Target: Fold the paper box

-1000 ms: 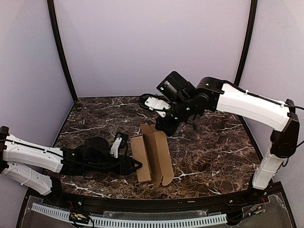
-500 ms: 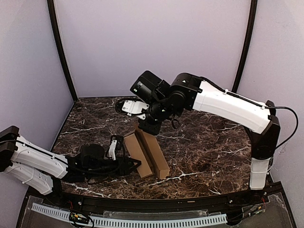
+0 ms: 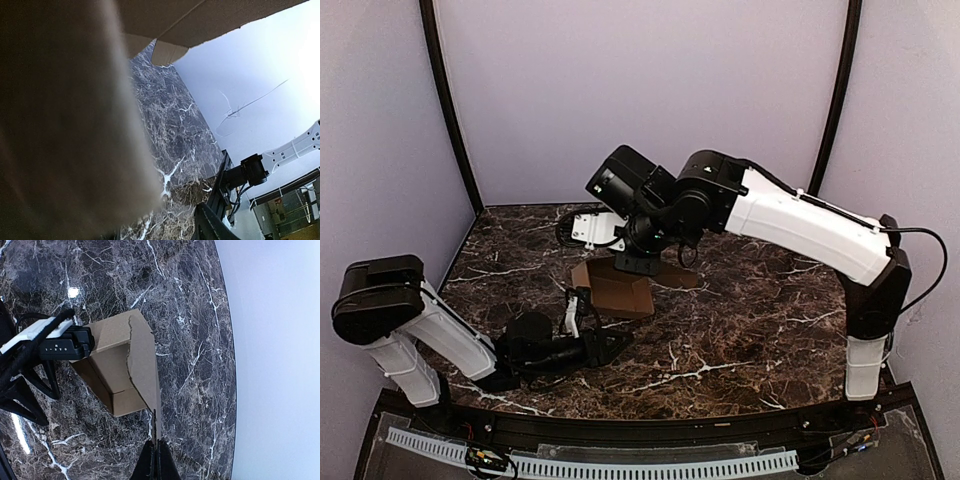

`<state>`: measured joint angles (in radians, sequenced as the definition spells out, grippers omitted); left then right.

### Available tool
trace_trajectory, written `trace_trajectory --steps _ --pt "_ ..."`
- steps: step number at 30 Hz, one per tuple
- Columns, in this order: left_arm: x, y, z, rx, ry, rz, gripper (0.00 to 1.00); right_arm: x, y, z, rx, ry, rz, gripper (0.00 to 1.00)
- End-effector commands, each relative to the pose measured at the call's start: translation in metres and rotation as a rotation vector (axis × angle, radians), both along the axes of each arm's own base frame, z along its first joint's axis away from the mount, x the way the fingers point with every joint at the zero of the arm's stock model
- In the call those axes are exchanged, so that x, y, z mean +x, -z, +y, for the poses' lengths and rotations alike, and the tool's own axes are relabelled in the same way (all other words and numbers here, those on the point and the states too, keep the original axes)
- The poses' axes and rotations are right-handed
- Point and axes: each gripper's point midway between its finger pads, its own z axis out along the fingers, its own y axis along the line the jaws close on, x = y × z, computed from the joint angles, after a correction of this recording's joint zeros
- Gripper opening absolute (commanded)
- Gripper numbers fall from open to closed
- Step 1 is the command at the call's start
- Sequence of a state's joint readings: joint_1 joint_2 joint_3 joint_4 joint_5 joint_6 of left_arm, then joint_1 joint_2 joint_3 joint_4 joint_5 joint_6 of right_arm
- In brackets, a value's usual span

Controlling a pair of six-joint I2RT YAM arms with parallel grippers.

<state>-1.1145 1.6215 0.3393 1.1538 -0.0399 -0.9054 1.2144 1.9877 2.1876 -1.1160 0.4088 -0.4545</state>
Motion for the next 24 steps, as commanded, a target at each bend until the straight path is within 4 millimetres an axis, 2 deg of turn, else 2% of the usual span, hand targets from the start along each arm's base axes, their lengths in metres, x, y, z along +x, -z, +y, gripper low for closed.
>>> trace_trajectory --steps 1,4,10,15,16,17,18,19,20,21,22,23,24 --pt "-0.007 -0.017 -0.011 -0.187 0.052 0.010 0.50 -0.004 0.010 0.007 -0.001 -0.011 -0.006 0.00" --pt "-0.011 -0.010 -0.010 -0.192 0.066 0.040 0.49 -0.004 0.028 0.005 -0.015 -0.001 0.006 0.00" --pt "-0.016 0.004 0.011 -0.129 0.033 0.075 0.49 -0.001 0.058 -0.001 -0.050 0.035 0.007 0.00" --pt "-0.019 0.014 0.043 -0.045 -0.033 0.085 0.49 -0.001 0.067 0.003 -0.049 0.038 0.018 0.00" --pt "-0.020 0.028 0.051 0.016 -0.048 0.102 0.49 -0.002 0.068 0.004 -0.046 0.037 0.024 0.00" --pt "-0.020 0.020 0.053 0.009 -0.051 0.093 0.49 -0.003 0.069 0.006 -0.043 0.034 0.033 0.01" --pt "-0.021 0.032 0.059 0.077 -0.062 0.107 0.49 -0.005 0.071 0.008 -0.040 0.030 0.044 0.04" --pt "-0.021 0.023 0.061 0.076 -0.065 0.086 0.49 -0.006 0.074 0.011 -0.039 0.027 0.054 0.07" --pt "-0.020 0.035 0.068 0.151 -0.080 0.103 0.50 -0.008 0.077 0.012 -0.042 0.024 0.062 0.10" --pt "-0.019 0.024 0.070 0.155 -0.085 0.074 0.51 -0.009 0.079 0.014 -0.042 0.023 0.069 0.12" --pt "-0.018 0.035 0.078 0.240 -0.103 0.084 0.52 -0.010 0.082 0.016 -0.041 0.021 0.074 0.15" --pt "-0.017 0.024 0.081 0.240 -0.107 0.054 0.53 -0.011 0.084 0.018 -0.039 0.020 0.080 0.17" --pt "-0.015 0.023 0.089 0.280 -0.129 0.047 0.54 -0.011 0.086 0.019 -0.036 0.020 0.084 0.19"
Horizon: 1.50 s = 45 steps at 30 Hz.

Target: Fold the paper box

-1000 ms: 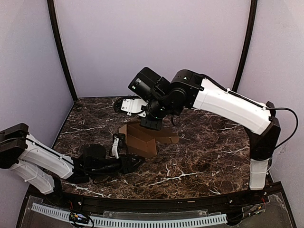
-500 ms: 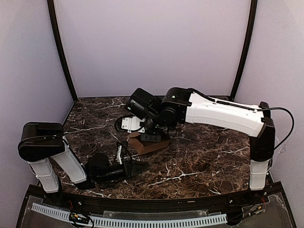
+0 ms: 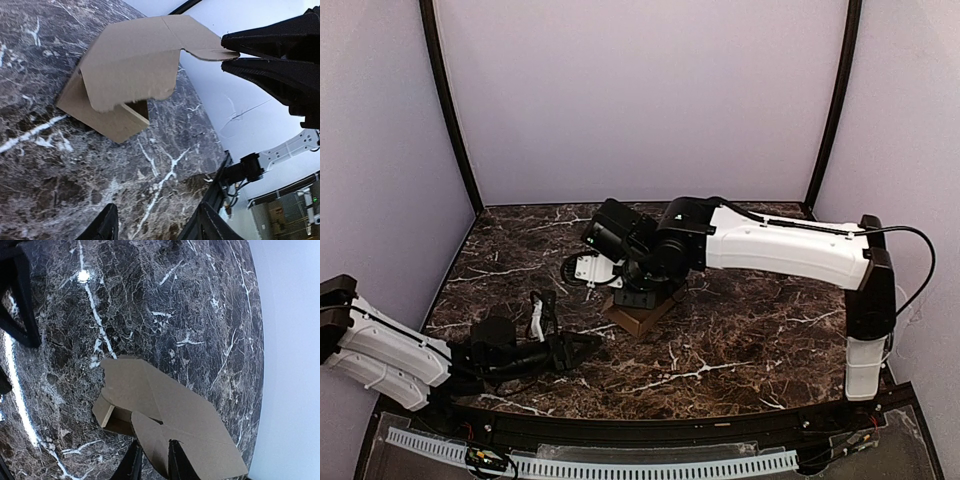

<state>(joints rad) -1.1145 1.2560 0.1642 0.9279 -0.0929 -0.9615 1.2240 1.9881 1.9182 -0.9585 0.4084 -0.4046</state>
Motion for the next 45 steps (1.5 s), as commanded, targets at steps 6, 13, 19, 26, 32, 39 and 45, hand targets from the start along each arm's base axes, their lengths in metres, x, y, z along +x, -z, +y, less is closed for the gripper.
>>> trace_trajectory --steps 6,13,19,26,32,39,45 --pt "0.005 0.024 0.063 0.409 -0.107 -0.043 0.58 -0.008 -0.004 0.021 0.091 -0.010 0.019 0.41" --pt "-0.001 0.025 0.064 0.467 -0.060 -0.051 0.60 -0.012 -0.040 0.004 0.174 -0.022 -0.015 0.65" --pt "-0.001 0.031 0.038 0.544 0.041 -0.060 0.62 0.007 -0.064 -0.048 0.253 0.107 -0.048 0.74" --pt "0.017 0.025 0.021 0.708 0.049 -0.168 0.68 0.031 -0.065 -0.120 0.415 0.325 -0.023 0.84" --pt "0.033 0.005 0.000 0.767 0.041 -0.277 0.71 0.036 -0.043 -0.159 0.562 0.450 0.044 0.88" --pt "0.037 0.003 -0.020 0.875 0.037 -0.388 0.71 0.032 -0.026 -0.176 0.652 0.499 0.095 0.90" --pt "0.053 -0.010 -0.024 0.995 -0.105 -0.508 0.68 0.028 -0.016 -0.176 0.678 0.513 0.129 0.90"
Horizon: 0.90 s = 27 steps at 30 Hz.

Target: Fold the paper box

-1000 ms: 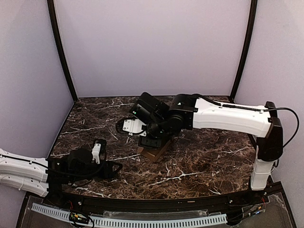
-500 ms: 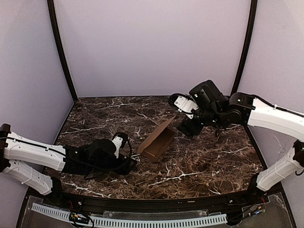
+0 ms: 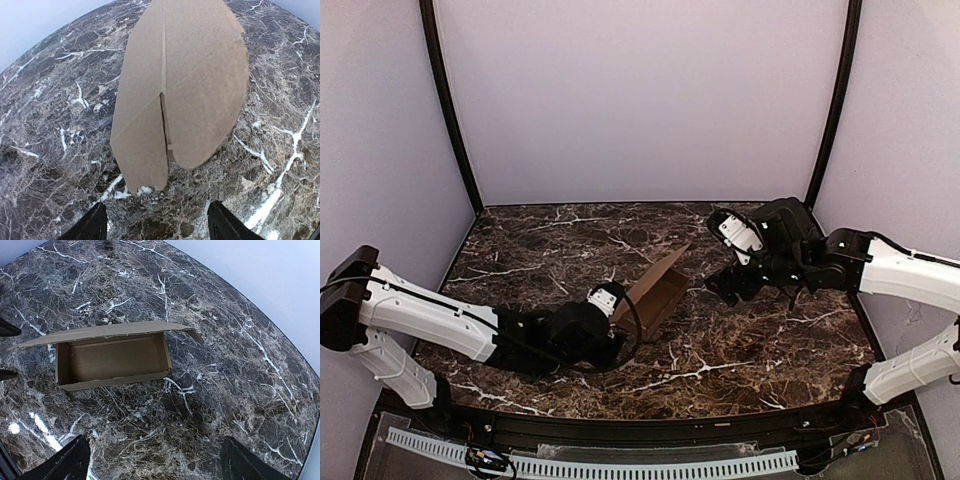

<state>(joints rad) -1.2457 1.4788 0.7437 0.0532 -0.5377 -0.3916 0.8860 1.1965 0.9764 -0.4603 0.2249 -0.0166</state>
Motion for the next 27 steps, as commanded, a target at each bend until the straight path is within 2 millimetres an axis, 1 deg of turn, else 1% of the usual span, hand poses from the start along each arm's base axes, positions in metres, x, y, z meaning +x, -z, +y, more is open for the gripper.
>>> trace_trajectory --steps 1,2,4,6,7,10,12,13,14,15,17,18,19,20,21,22,23,24,27 --pt "0.015 -0.019 0.002 0.104 -0.074 -0.171 0.67 0.001 -0.003 0.006 0.093 0.009 0.008 0.90" --pt "0.016 -0.024 -0.001 0.109 -0.079 -0.199 0.66 0.001 -0.002 0.006 0.096 0.011 0.013 0.90" --pt "0.019 -0.019 -0.004 0.144 -0.092 -0.223 0.63 0.000 0.001 0.006 0.100 0.014 0.021 0.90" --pt "0.021 -0.016 -0.007 0.162 -0.095 -0.240 0.58 -0.001 0.002 0.005 0.106 0.017 0.023 0.90" --pt "0.022 -0.016 -0.008 0.169 -0.092 -0.245 0.54 -0.001 0.002 0.005 0.109 0.018 0.023 0.90" --pt "0.023 -0.014 -0.013 0.178 -0.088 -0.258 0.46 -0.003 0.001 0.003 0.116 0.023 0.022 0.90" --pt "0.023 -0.014 -0.015 0.179 -0.086 -0.263 0.37 -0.003 0.002 0.002 0.115 0.025 0.023 0.90" --pt "0.023 -0.014 -0.015 0.181 -0.086 -0.266 0.35 -0.003 0.002 0.001 0.114 0.027 0.023 0.90" --pt "0.023 -0.014 -0.014 0.181 -0.088 -0.270 0.30 -0.003 0.003 0.001 0.114 0.028 0.024 0.90" --pt "0.023 -0.013 -0.013 0.187 -0.086 -0.273 0.27 -0.003 0.003 0.001 0.115 0.029 0.025 0.90" --pt "0.023 -0.013 -0.013 0.184 -0.082 -0.280 0.18 -0.003 0.005 0.001 0.114 0.030 0.028 0.90" --pt "0.023 -0.015 -0.014 0.169 -0.081 -0.285 0.10 -0.003 0.005 0.001 0.116 0.031 0.029 0.90" --pt "0.022 -0.013 -0.012 0.178 -0.073 -0.288 0.07 -0.003 0.006 0.001 0.115 0.034 0.029 0.90" --pt "0.022 -0.017 -0.014 0.154 -0.067 -0.294 0.02 -0.002 0.007 0.000 0.114 0.039 0.029 0.90" --pt "0.020 -0.015 -0.012 0.163 -0.056 -0.299 0.01 -0.001 0.008 -0.001 0.111 0.046 0.028 0.90" --pt "0.020 -0.019 -0.013 0.139 -0.051 -0.304 0.01 0.000 0.009 -0.002 0.108 0.055 0.026 0.90" --pt "0.018 -0.016 -0.011 0.150 -0.030 -0.304 0.01 0.000 0.010 -0.003 0.107 0.059 0.025 0.90" --pt "0.018 -0.023 -0.013 0.125 -0.024 -0.314 0.01 0.001 0.011 -0.003 0.107 0.060 0.024 0.90" --pt "0.011 -0.029 -0.012 0.119 0.046 -0.328 0.01 0.003 0.012 -0.004 0.110 0.062 0.015 0.91"
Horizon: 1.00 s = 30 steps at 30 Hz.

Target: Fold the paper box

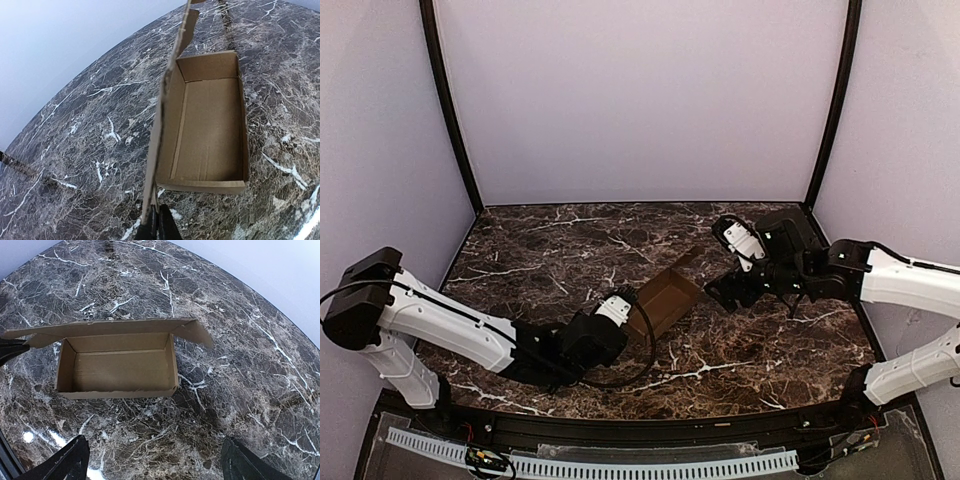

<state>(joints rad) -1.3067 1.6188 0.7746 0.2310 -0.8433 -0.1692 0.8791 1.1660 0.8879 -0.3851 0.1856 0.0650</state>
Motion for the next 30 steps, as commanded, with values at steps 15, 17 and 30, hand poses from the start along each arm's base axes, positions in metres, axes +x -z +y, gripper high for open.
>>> trace_trajectory --steps 15,17,30 --pt "-0.049 -0.024 0.034 0.075 0.336 0.056 0.01 -0.021 0.006 -0.006 0.122 -0.217 -0.136 0.93" --pt "-0.053 -0.023 0.040 0.073 0.347 0.070 0.01 -0.032 0.004 -0.007 0.150 -0.267 -0.177 0.92" --pt "-0.074 -0.039 0.076 -0.065 0.374 0.138 0.01 -0.062 0.011 0.012 0.308 -0.453 -0.235 0.84"
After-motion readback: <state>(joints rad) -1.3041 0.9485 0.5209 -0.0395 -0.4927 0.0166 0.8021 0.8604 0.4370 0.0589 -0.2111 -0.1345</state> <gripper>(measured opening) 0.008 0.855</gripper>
